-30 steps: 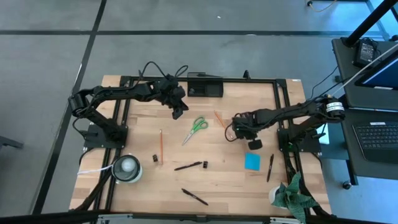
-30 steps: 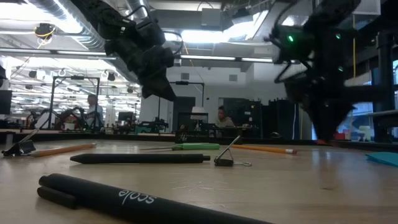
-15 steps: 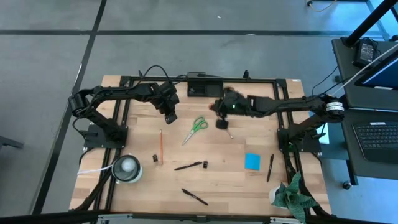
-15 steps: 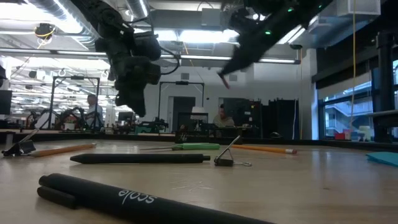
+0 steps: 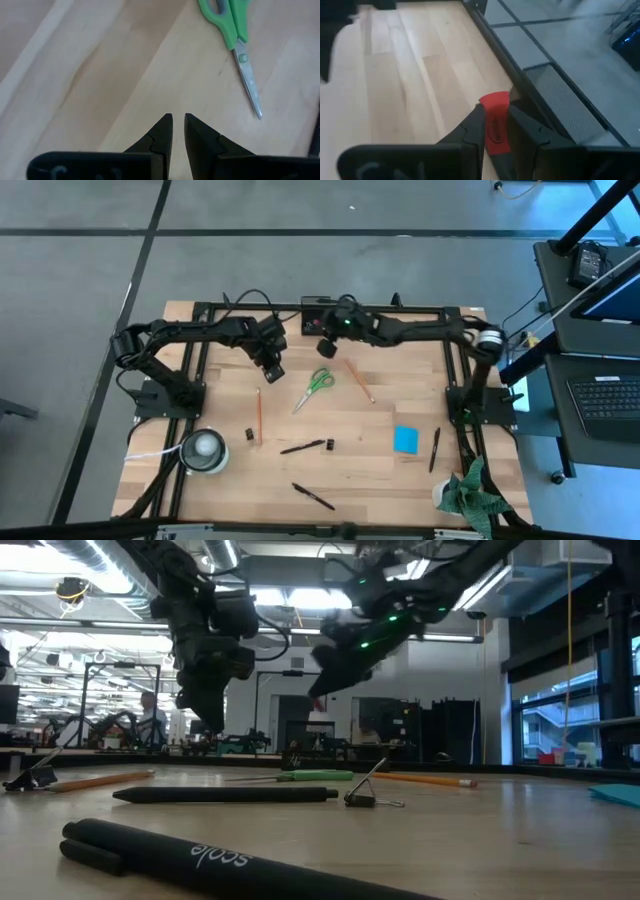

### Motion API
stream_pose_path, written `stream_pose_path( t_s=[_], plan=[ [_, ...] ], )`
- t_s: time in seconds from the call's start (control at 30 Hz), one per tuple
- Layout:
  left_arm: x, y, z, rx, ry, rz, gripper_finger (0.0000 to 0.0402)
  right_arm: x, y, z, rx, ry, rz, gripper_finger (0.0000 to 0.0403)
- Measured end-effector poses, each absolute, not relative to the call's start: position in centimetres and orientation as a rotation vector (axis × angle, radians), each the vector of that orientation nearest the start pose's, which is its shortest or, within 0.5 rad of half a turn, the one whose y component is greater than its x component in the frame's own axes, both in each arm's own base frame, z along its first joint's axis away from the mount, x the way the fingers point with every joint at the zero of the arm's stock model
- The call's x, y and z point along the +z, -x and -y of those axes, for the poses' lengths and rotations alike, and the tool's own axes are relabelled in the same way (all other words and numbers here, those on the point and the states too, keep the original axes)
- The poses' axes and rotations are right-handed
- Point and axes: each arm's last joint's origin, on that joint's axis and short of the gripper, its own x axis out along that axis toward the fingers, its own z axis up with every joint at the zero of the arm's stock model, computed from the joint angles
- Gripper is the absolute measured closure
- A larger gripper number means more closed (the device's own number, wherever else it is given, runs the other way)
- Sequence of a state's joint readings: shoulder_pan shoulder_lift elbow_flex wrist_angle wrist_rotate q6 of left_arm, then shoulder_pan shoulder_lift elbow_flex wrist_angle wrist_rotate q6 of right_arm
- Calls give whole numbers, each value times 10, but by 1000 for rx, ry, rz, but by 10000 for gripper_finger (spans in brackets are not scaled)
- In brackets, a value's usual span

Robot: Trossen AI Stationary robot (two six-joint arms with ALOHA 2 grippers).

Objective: Pick and place office supplies into organizer
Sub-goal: Put the orange eraser into the desk organizer

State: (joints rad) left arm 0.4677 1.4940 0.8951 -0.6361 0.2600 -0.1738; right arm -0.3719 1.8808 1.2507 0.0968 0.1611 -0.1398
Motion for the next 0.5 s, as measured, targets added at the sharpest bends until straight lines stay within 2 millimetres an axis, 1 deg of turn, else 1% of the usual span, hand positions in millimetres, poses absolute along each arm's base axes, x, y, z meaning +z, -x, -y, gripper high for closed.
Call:
stream_pose_path(
  t_s=[0.07, 0.17, 0.3, 0.5],
  plan=[
    [188, -243, -112, 274, 587, -1147, 358, 208, -397, 164, -482, 67, -623, 332],
    [188, -245, -108, 262, 579, -1151, 358, 200, -406, 175, -477, 73, -722, 332],
    [188, -247, -104, 248, 567, -1153, 358, 193, -415, 191, -495, 62, -758, 332],
    [188, -249, -99, 235, 552, -1158, 358, 176, -413, 211, -519, 30, -827, 332]
  ],
)
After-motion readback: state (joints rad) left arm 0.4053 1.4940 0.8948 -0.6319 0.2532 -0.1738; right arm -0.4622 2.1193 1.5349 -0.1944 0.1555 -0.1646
